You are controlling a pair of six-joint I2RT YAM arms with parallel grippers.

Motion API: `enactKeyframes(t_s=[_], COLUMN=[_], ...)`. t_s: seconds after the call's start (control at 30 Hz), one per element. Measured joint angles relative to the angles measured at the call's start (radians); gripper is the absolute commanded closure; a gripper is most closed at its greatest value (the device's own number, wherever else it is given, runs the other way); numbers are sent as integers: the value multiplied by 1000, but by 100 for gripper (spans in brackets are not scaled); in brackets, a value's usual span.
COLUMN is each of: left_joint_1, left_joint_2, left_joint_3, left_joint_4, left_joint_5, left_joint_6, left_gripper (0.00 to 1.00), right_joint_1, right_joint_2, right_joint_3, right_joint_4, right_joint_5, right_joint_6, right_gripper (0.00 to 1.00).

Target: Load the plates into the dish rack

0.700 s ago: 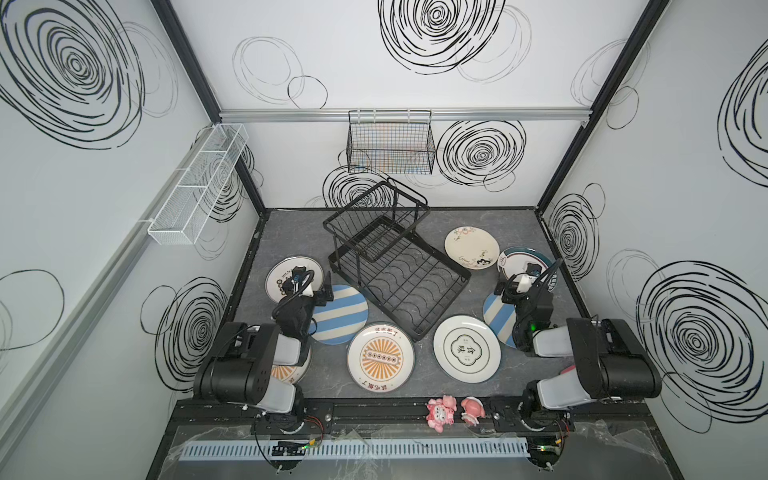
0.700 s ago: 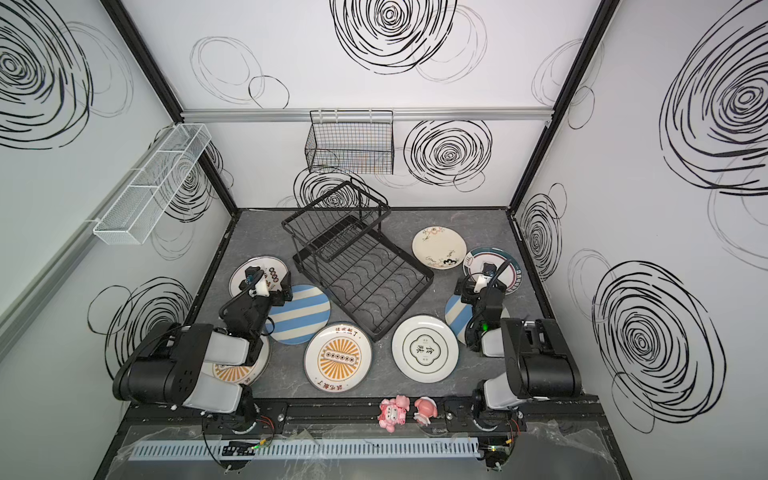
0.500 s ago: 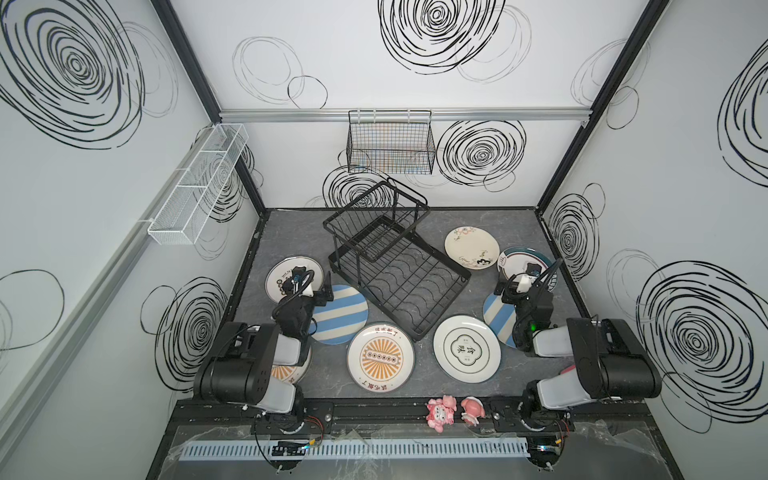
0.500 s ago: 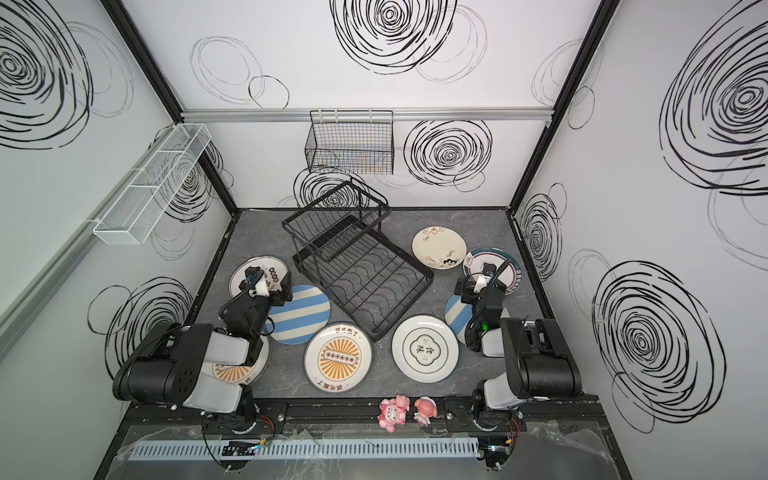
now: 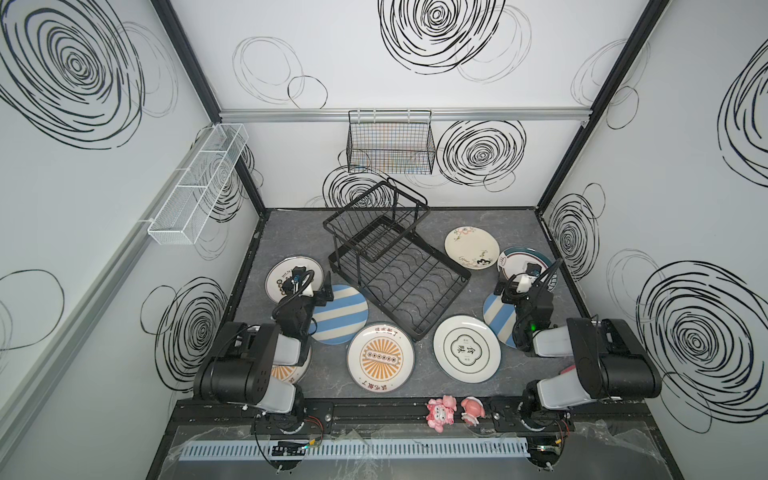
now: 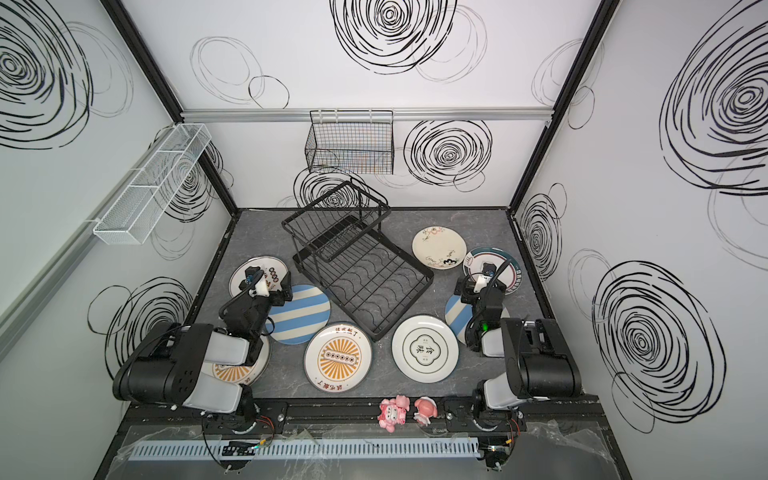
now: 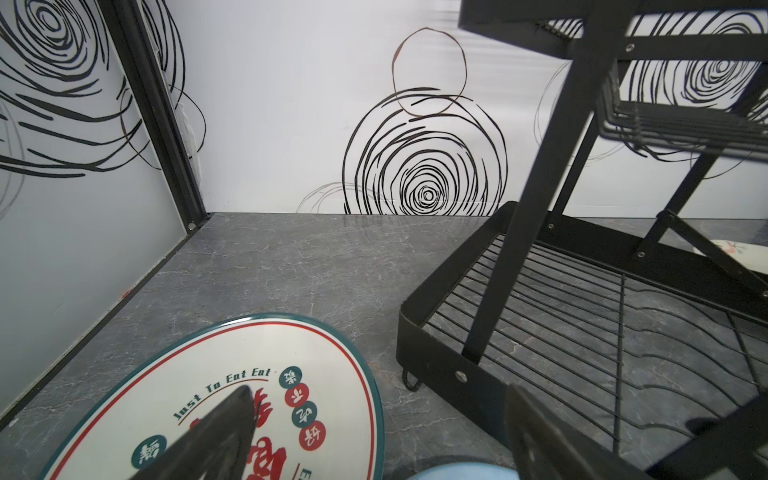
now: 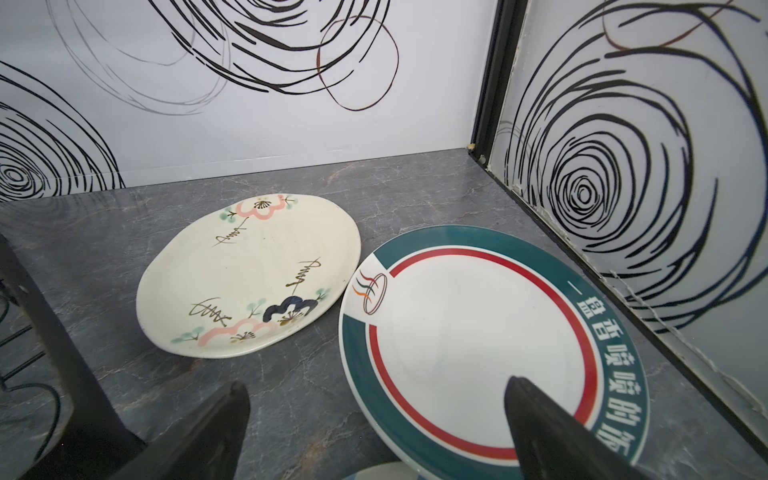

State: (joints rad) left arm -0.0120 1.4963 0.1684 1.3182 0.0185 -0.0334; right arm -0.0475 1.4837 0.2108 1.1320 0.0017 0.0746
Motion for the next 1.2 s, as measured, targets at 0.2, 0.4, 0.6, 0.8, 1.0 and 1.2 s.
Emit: enactKeyframes(t_s=[0.2,0.4,0.6,0.8,1.0,1.2], left_joint_1=[0,0,0,-2,-88,-226], left_joint_2=[0,0,0,-15,-245,-419], left_joint_3=[0,0,0,12,160,404], left_joint_4=[0,0,0,-41,-380,-775], left_joint_5=[0,0,0,8,-103,-156], left_joint_6=[0,0,0,4,-24,-203], left_gripper=[4,4,4,4,4,4], right_joint_1=[0,0,0,-2,-2,27], right_joint_2=[0,0,0,0,-153,-364], right_joint_3=[0,3,5,10,158,486], right_joint_4=[0,0,0,-13,-326,-734], right_joint_5=[0,0,-1,-5,-4,-138], right_joint_6=[0,0,0,-3,34,115], right_gripper=[0,0,0,0,3,6])
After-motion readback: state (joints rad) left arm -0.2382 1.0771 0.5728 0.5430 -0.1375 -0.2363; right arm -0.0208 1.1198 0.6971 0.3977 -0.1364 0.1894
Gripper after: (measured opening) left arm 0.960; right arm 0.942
